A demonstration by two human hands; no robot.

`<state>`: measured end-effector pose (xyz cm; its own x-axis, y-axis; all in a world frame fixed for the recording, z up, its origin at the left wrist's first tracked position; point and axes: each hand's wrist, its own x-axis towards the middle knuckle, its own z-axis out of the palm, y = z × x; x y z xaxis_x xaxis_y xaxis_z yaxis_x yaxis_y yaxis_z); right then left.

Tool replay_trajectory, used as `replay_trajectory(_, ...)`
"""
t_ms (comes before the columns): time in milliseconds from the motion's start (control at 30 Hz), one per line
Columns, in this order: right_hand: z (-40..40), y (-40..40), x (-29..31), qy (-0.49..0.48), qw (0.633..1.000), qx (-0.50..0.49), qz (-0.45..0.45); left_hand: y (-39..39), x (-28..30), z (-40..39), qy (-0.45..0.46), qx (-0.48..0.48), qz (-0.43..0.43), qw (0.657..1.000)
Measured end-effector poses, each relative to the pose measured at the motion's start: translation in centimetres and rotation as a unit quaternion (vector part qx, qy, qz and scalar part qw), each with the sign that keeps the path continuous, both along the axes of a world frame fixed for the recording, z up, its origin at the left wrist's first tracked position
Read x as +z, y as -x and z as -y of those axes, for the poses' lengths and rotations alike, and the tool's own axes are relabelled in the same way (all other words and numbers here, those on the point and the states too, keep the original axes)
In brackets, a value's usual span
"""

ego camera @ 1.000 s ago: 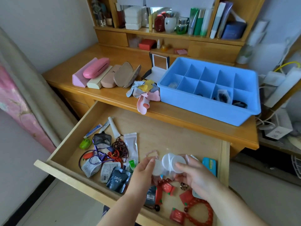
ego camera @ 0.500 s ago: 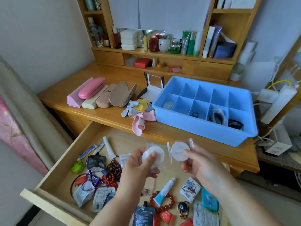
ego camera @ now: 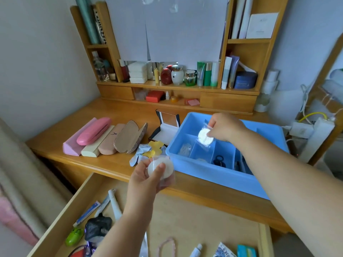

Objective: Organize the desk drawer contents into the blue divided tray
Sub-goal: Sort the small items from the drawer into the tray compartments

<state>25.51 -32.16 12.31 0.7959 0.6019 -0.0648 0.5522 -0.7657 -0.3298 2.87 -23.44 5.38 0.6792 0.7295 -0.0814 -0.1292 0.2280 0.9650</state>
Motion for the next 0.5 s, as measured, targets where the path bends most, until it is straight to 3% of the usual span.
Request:
replay_trajectory(100, -1.5, 0.1, -0.7, 0.197, 0.976, 0.09, -0.038, 0.3, -1.4, 0.3, -0.005, 0.0, -0.017, 1.0)
replay_trajectory(167, -2.1, 0.7, -1.9, 0.248, 0.963, 0.103, -0.031, 0.4, -2.1, 0.6, -0.002, 0.004, -0.038, 0.999)
replay_trajectory(267, -2.7, 1.7, -3.9, 0.272, 0.956, 0.099, 0.051, 0.1, -2.7, 1.1, -0.006, 0.008, -0.049, 0.999)
replay_trajectory(400, -1.7, 1.4, -3.5, 0.208, 0.969, 0.12, 0.06, -0.2, -3.1, 1.6, -0.04, -0.004, -0.073, 0.997)
replay_trajectory(500, 0.6, 1.4, -2.1, -0.036, 0.993, 0.101, -0.052, -0.5, -2.8, 2.1, -0.056, -0.009, -0.071, 0.996)
